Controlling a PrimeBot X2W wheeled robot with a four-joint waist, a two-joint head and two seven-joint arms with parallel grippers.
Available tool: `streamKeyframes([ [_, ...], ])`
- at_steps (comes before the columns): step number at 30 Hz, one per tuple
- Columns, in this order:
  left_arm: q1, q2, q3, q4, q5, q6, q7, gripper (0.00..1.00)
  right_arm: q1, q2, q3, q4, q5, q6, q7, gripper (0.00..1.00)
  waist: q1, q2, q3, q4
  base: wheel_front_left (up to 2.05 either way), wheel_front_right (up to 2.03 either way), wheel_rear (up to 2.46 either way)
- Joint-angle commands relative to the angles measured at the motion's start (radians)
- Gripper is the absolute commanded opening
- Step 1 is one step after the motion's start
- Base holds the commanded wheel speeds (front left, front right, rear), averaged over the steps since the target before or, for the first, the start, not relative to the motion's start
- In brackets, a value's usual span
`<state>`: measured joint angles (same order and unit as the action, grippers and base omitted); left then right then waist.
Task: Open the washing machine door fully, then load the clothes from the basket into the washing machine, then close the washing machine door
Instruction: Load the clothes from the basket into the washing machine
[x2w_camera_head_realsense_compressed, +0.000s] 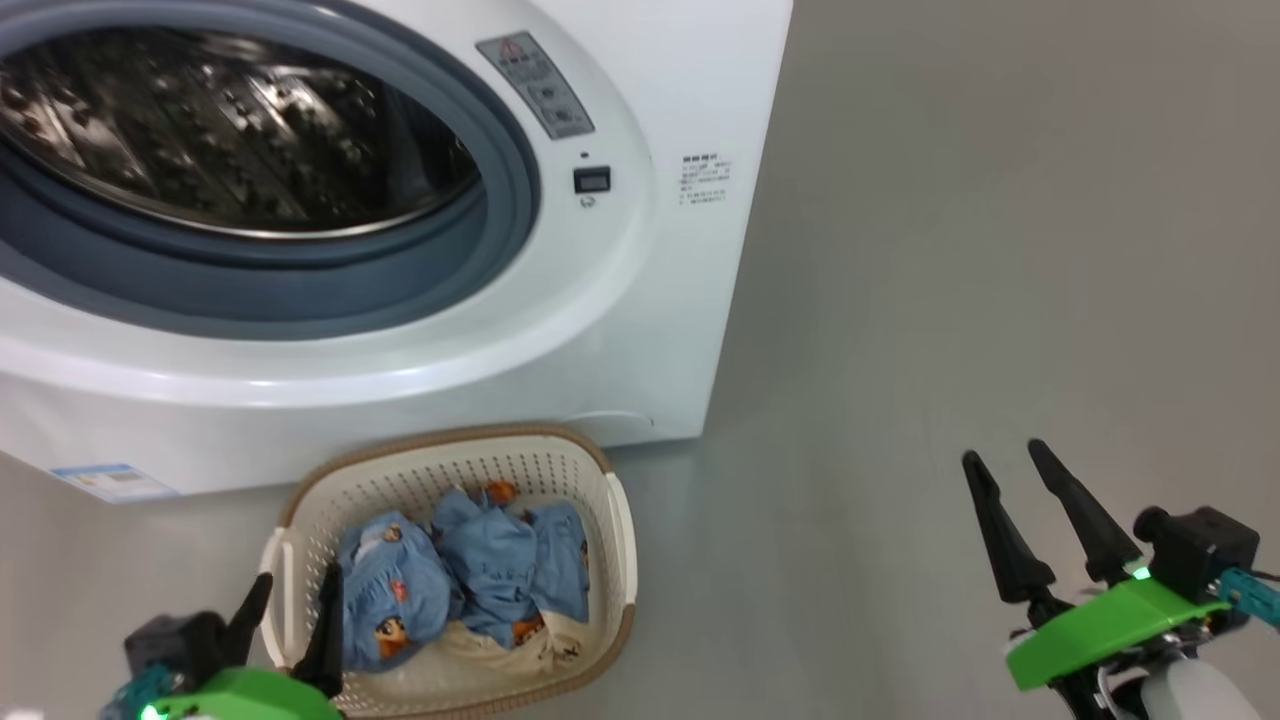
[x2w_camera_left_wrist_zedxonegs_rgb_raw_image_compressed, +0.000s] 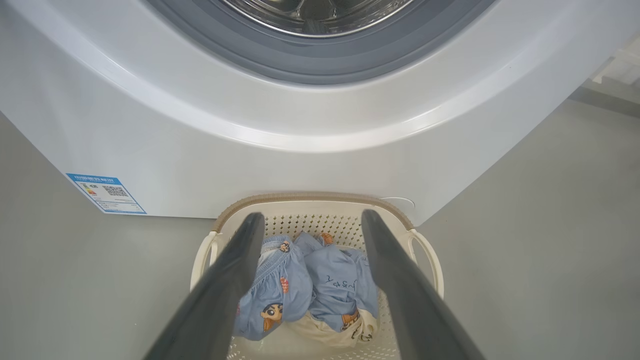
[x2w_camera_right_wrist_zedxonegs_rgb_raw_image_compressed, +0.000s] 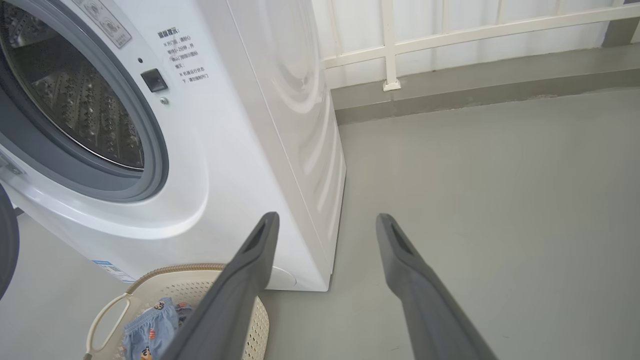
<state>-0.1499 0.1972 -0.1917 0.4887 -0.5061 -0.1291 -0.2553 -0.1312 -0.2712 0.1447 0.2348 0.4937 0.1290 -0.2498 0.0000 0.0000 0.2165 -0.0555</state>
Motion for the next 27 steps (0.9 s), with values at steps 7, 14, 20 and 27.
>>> streamKeyframes([
  [7,-0.177,0.048,-0.059,0.18,-0.02,-0.002,-0.006,1.0,-0.062,0.024,0.041,-0.041,-0.026,0.002,-0.012,1.0,0.0,0.0,0.142,-0.039,0.0,0.0,0.0],
  [14,-0.337,0.087,-0.187,0.376,-0.06,-0.002,-0.006,1.0,-0.106,0.053,0.048,-0.052,-0.038,0.002,-0.012,1.0,0.0,0.0,0.244,-0.066,0.0,0.0,0.0],
  [20,-0.471,0.119,-0.312,0.518,-0.085,-0.002,0.007,1.0,-0.139,0.073,0.046,-0.065,-0.047,0.002,-0.012,1.0,0.0,0.0,0.324,-0.079,0.0,0.0,0.0],
  [27,-0.606,0.156,-0.451,0.607,-0.117,-0.002,0.078,1.0,-0.184,0.09,0.059,-0.075,-0.059,0.002,-0.012,1.0,0.0,0.0,0.41,-0.088,0.0,0.0,0.0],
])
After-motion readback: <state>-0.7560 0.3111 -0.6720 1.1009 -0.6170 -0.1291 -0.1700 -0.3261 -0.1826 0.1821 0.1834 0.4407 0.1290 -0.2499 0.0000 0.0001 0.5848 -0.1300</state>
